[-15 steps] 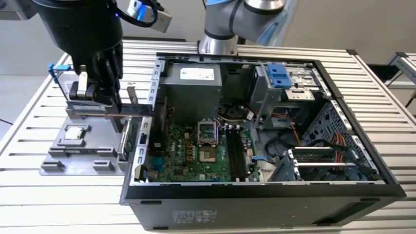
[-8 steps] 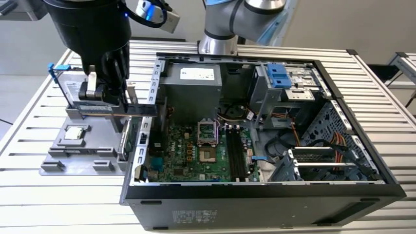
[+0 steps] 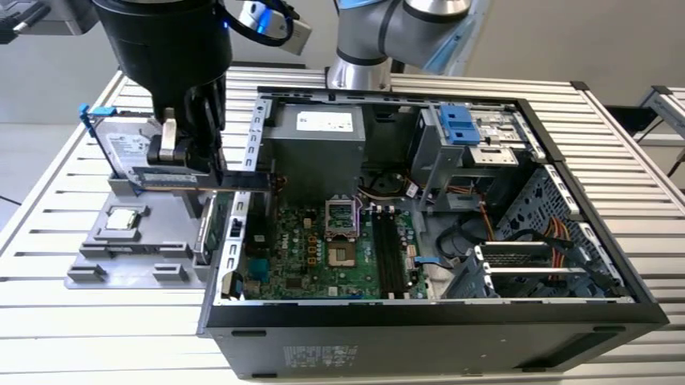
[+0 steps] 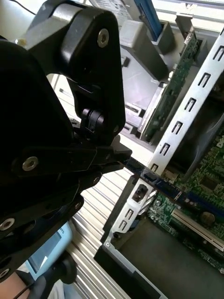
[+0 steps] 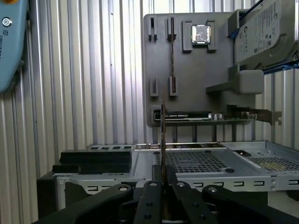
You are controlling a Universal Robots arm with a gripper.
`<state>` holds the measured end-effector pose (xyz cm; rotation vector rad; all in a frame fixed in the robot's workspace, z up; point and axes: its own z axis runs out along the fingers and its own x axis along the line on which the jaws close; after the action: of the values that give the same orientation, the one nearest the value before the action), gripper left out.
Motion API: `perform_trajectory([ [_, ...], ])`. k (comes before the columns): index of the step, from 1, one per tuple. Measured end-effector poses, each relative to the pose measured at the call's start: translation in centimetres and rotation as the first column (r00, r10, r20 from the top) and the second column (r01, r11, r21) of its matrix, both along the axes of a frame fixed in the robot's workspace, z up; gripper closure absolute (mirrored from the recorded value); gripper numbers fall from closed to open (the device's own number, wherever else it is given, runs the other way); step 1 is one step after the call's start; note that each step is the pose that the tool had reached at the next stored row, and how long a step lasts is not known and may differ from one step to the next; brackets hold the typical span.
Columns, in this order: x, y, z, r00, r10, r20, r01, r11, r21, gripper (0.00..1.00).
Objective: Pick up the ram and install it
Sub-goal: 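Pick up the ram and move it above insertion slot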
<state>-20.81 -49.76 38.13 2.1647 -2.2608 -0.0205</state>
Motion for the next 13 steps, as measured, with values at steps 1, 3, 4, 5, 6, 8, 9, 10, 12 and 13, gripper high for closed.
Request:
perform_trajectory([
  [1,0.13,0.00,0.00,1.0000,0.000,0.0000,0.000,1.0000,0.0000,1.00],
  [3,0.41,0.00,0.00,1.0000,0.000,0.0000,0.000,1.0000,0.0000,1.00],
  [4,0.54,0.00,0.00,1.0000,0.000,-0.0001,0.000,1.0000,-0.0001,1.00],
  [5,0.67,0.00,0.00,1.0000,0.000,0.0000,0.000,1.0000,0.0000,1.00],
  [6,0.80,0.00,0.00,1.0000,0.000,0.0000,0.000,1.0000,0.0000,1.00],
  [8,1.07,0.00,0.00,1.0000,0.000,0.0000,0.000,1.0000,0.0000,1.00],
  [9,1.20,0.00,0.00,1.0000,0.000,-0.0001,0.000,1.0000,-0.0001,1.00],
  [10,1.32,0.00,0.00,1.0000,0.000,0.0000,0.000,1.0000,0.0000,1.00],
  [12,1.57,0.00,0.00,1.0000,0.000,0.0000,0.000,1.0000,0.0000,1.00],
  [13,1.69,0.00,0.00,1.0000,0.000,0.0000,0.000,1.0000,0.0000,1.00],
])
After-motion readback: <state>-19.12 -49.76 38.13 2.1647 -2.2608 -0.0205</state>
